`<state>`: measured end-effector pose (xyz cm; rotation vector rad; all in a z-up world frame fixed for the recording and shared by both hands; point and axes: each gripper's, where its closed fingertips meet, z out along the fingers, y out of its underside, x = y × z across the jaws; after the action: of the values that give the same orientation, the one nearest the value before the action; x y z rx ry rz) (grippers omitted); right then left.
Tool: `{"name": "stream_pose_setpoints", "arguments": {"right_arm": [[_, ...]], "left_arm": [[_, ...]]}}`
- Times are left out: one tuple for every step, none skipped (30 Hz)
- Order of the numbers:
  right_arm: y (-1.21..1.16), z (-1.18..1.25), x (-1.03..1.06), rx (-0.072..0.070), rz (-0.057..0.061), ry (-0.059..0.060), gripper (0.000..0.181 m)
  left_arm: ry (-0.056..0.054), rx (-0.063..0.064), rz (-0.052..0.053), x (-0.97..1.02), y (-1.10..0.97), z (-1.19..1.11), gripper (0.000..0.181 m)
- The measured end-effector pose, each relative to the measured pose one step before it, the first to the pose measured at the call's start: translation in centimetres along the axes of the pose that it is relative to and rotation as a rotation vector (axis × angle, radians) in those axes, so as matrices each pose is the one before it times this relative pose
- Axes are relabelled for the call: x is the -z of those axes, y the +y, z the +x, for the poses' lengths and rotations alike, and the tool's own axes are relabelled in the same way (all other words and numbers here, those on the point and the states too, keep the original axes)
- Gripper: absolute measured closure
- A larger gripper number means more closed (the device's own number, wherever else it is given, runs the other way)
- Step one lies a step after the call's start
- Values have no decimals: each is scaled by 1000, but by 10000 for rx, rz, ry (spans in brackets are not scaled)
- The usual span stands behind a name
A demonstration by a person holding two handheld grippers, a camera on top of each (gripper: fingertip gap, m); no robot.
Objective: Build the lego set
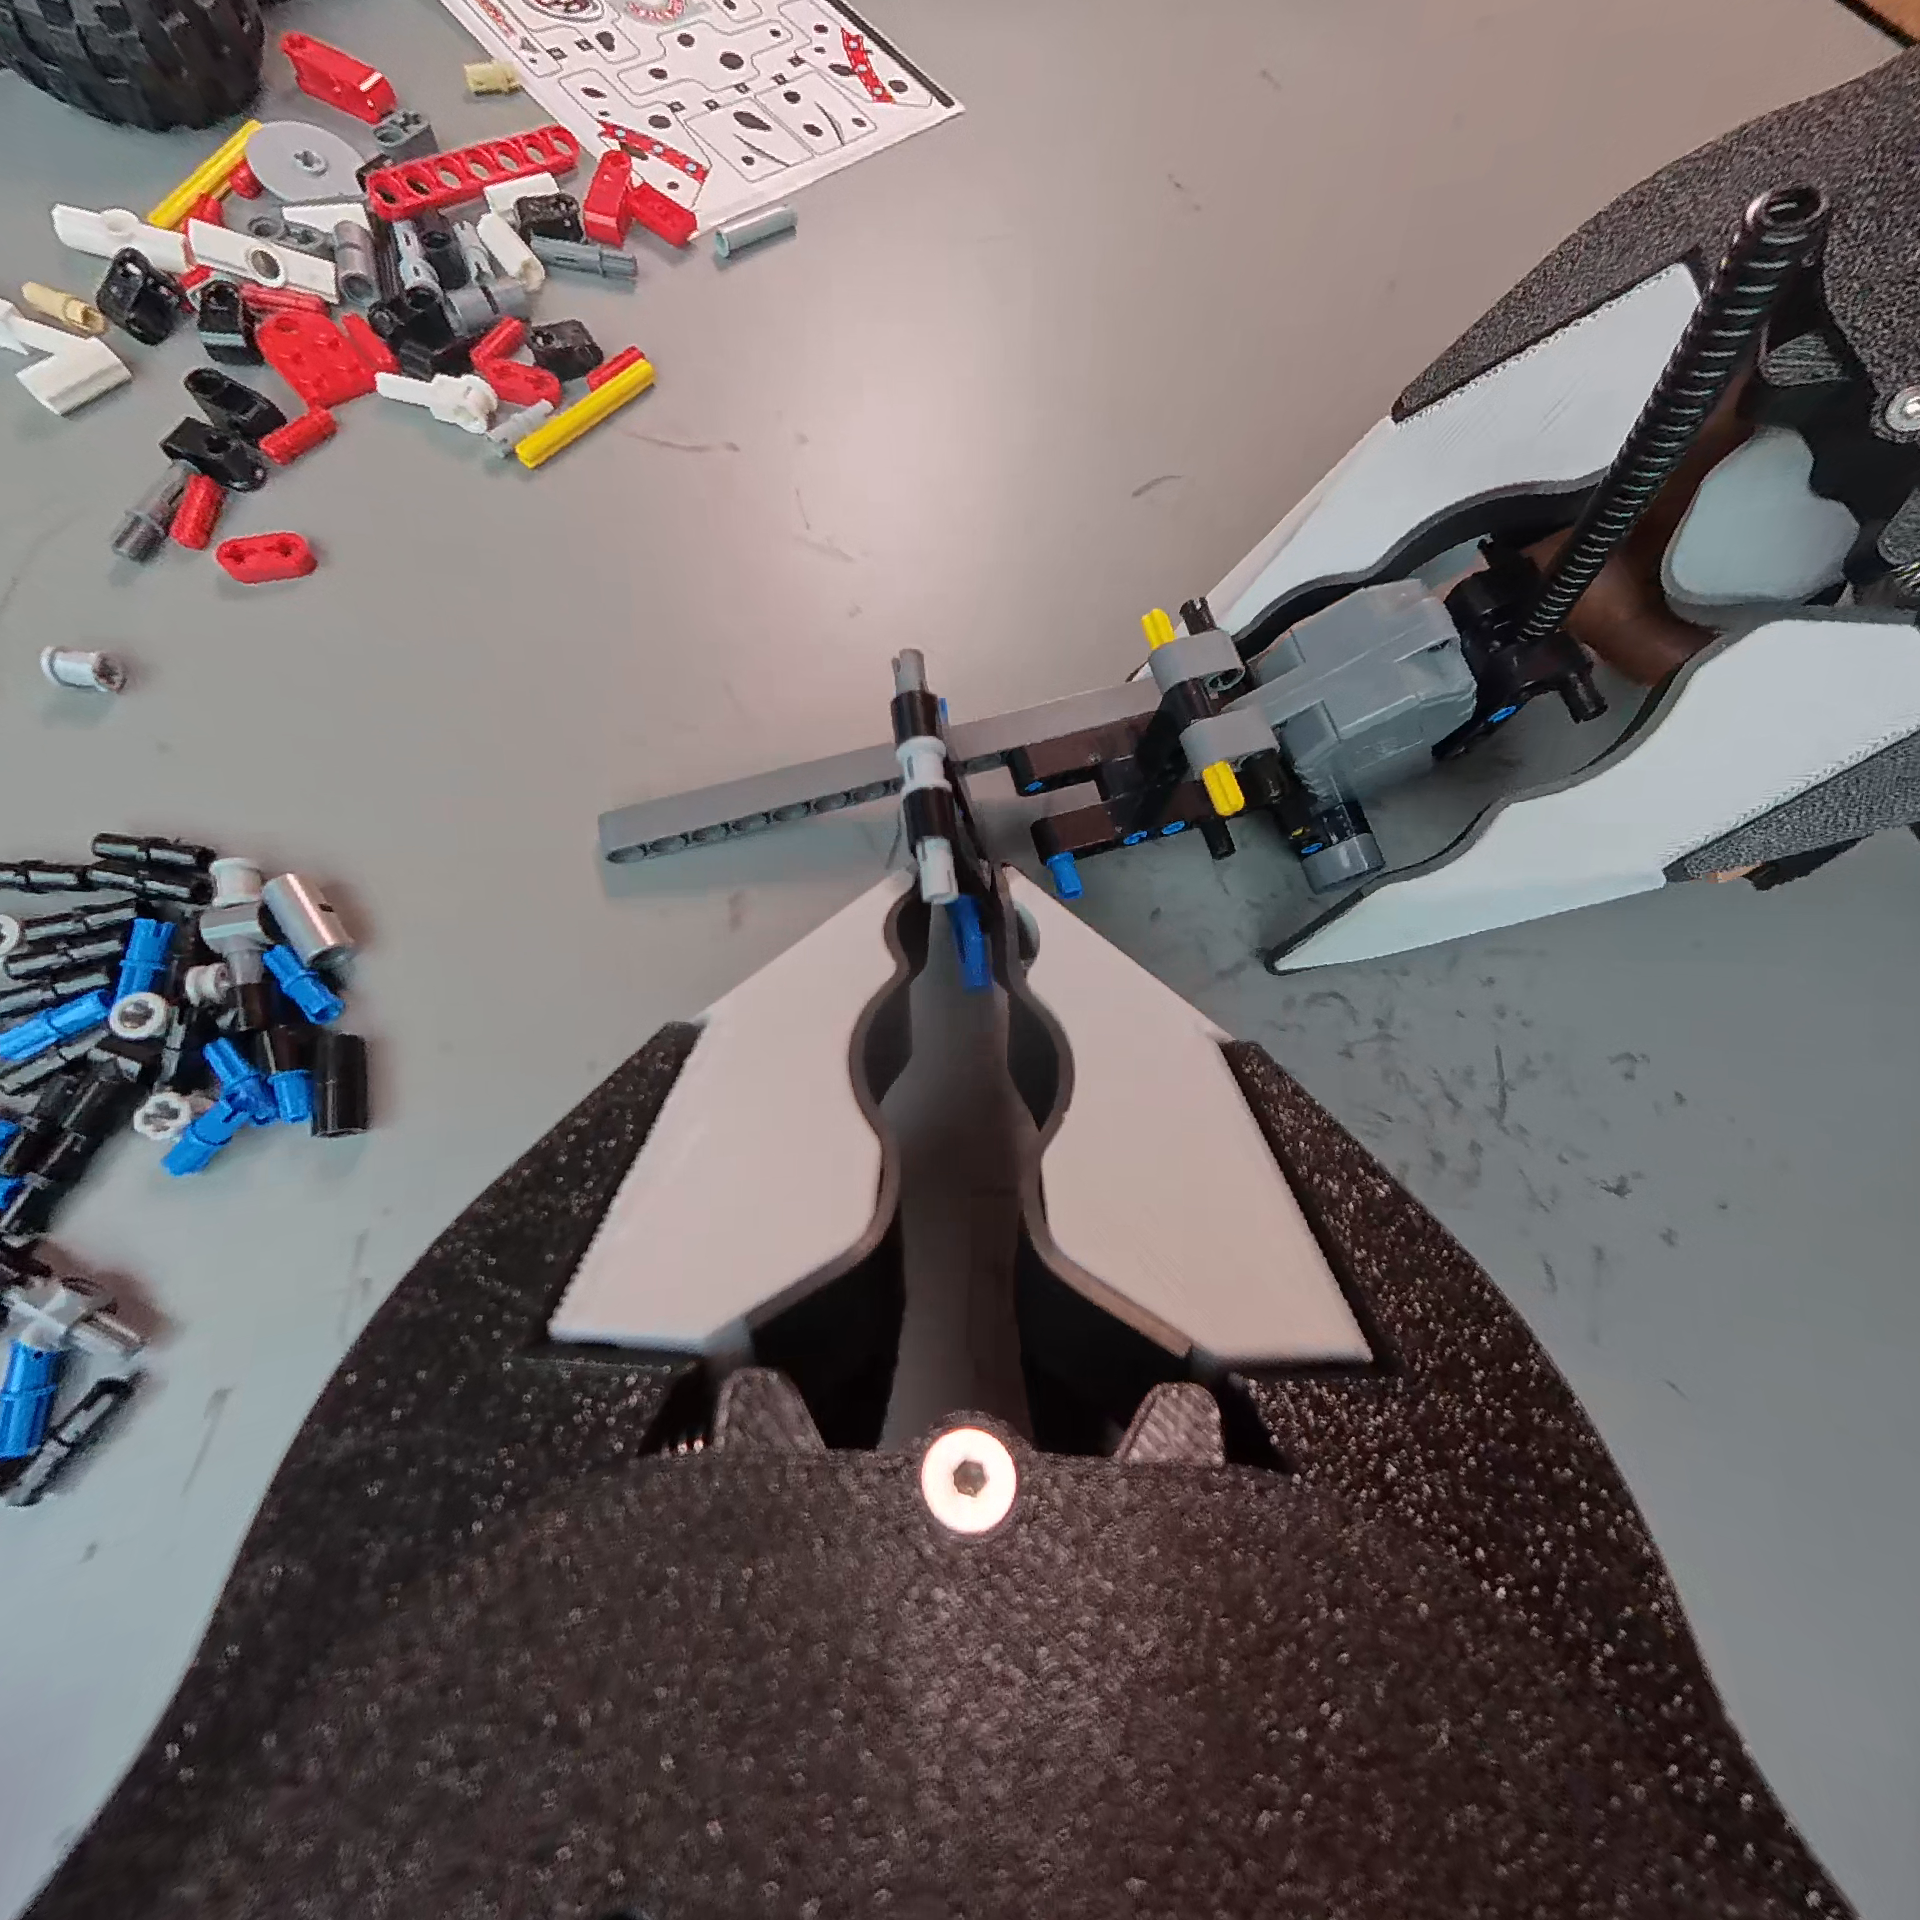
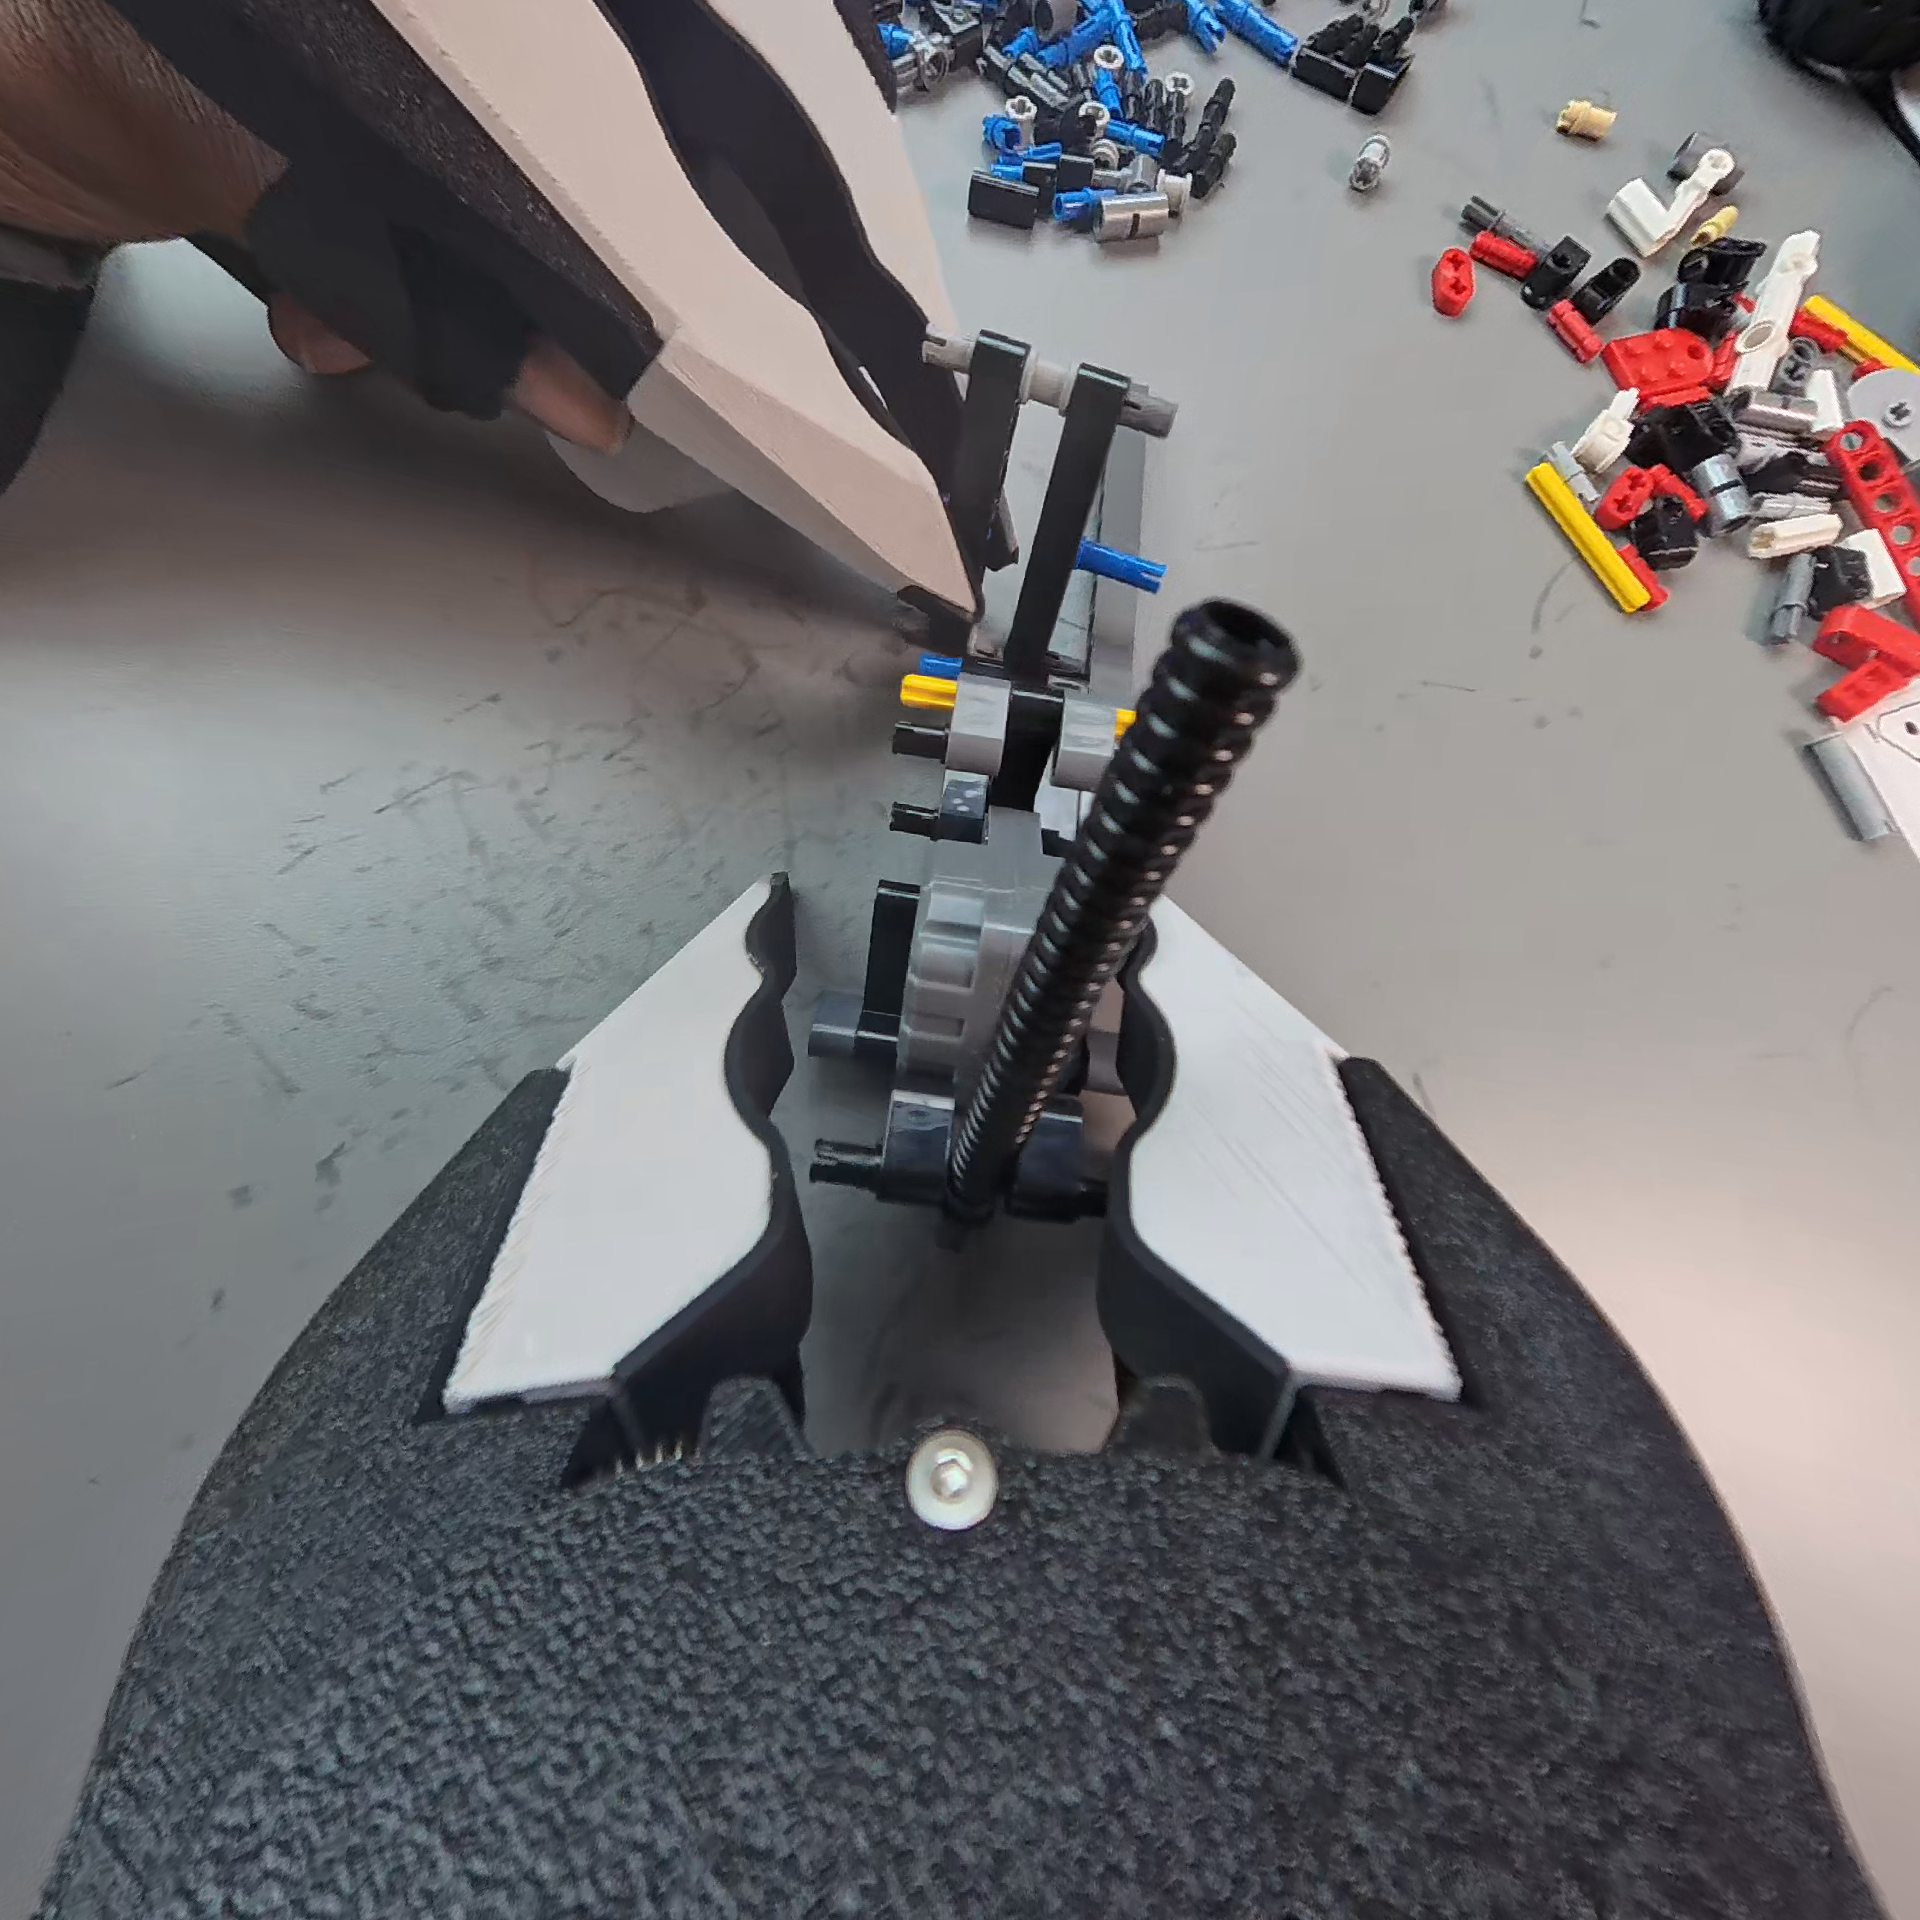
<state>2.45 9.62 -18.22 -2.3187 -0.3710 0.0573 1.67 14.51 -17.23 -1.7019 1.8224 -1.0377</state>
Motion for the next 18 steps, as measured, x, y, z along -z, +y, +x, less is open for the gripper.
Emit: {"name": "stream_pose_setpoints", "arguments": {"right_arm": [[-43, -12, -22, 2, 27, 4, 121], [-29, 25, -26, 23, 20, 28, 122], [-42, -16, -32, 26, 28, 4, 123], [-49, 92, -24, 8, 37, 54, 125], [-42, 141, -26, 4, 45, 81, 129], [-8, 61, -21, -5, 11, 8, 129], [-1, -4, 6, -36, -19, -28, 129], [0, 21, -1, -43, -26, -24, 129], [21, 45, 0, 4, -22, -3, 129], [-8, 12, 11, 0, 14, -24, 129], [-12, -12, 21, -24, 32, -30, 129], [-12, -17, 59, -18, 42, -37, 128], [19, 64, 61, -25, 27, -4, 128], [47, 117, 63, -8, 30, 16, 126], [61, 95, 46, 21, 24, -8, 124], [22, 103, 50, 13, 27, -3, 122], [-27, 114, 30, 8, 31, 5, 120], [-130, 115, 5, 36, 79, 8, 119]], "left_arm": [[-31, -41, -24, -101, -26, -26, 170], [-30, -33, -51, -126, 1, -17, 170], [-18, -28, -124, -180, 103, -10, 170], [5, -38, -214, -250, 234, 45, 170], [-10, -70, -216, -251, 235, 51, 170], [-52, -110, -115, -189, 88, 46, 170], [-73, -117, -33, -128, -55, 37, 171], [-97, -84, -12, -114, -86, -29, 173], [-62, -33, -21, -112, -70, -57, 174], [33, 29, -18, -65, -48, -22, 174], [117, 118, 0, -3, -15, 11, 174], [155, 154, 16, 61, -12, 23, 174], [130, 117, 21, 106, 5, 24, 174], [64, 73, 34, 161, -1, 10, 174], [43, 58, 41, 177, -12, 6, 174], [52, 65, 47, 176, 0, 45, 174], [66, 84, 40, 164, 15, 64, 174], [72, 100, 63, 164, 15, 56, 174]]}}
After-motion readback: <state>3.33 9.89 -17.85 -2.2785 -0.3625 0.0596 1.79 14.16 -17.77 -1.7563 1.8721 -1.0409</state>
